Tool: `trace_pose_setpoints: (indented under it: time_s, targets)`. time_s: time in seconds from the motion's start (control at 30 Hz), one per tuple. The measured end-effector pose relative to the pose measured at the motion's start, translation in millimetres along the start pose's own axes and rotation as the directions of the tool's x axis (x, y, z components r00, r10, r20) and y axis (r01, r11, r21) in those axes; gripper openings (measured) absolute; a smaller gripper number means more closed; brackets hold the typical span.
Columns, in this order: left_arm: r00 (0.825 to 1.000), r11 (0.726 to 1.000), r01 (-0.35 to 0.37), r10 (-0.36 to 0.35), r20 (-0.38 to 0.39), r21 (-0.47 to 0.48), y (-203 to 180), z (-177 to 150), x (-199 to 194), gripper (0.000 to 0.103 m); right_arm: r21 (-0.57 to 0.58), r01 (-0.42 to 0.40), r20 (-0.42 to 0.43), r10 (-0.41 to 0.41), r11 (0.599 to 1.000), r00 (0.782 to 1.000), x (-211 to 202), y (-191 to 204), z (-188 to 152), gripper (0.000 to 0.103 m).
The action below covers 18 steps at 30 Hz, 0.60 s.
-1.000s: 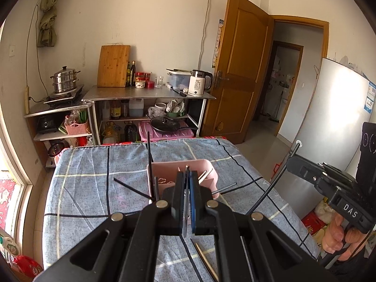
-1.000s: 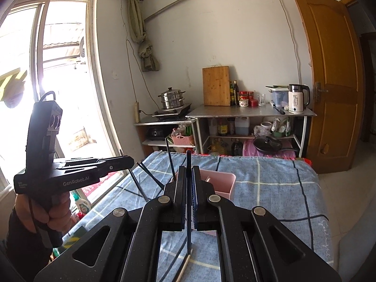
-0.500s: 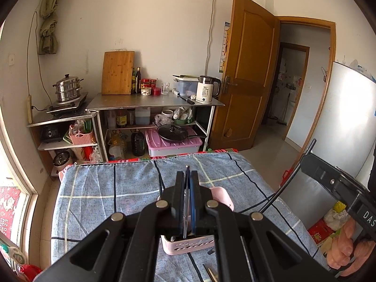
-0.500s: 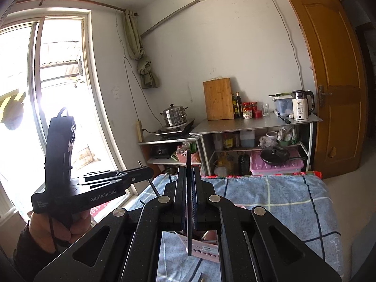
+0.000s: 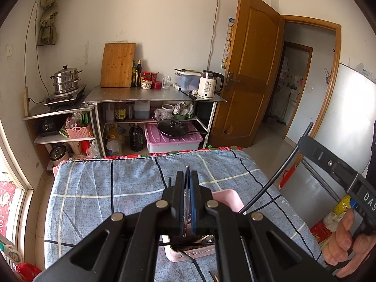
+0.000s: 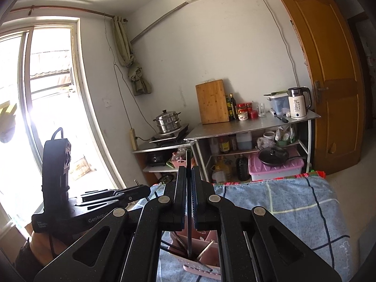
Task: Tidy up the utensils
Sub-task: 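Open both tools to drop the chopsticks into the pink basket, then move both open tools back down to the last chopsticks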
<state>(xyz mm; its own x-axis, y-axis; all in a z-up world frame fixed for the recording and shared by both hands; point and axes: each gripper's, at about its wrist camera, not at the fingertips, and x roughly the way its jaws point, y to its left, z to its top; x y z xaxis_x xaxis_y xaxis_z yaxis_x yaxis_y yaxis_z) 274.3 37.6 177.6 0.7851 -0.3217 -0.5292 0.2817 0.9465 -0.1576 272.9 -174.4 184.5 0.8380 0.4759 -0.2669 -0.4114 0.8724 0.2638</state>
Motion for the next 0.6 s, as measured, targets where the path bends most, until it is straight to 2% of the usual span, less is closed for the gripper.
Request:
trace_pose_setpoints:
  time_s: [0.43,0.57,0.6]
  targets:
    - [0.992,1.000,-0.010,0.007,-0.125,-0.025,12,-27,36,0.005,-0.009,0.024,-0.150,-0.025,1.000,0.988,36,-12,-43,0.004]
    - [0.991,0.999,-0.034,0.030,-0.127,-0.025,12,-32,35,0.006,-0.028,0.021,-0.182,-0.026,0.999,0.983,38,-11,-52,0.004]
    - [0.992,0.999,-0.035,0.032,-0.120,-0.026,13,-33,32,0.009,-0.031,0.020,-0.182,-0.025,0.999,0.983,37,-12,-52,0.004]
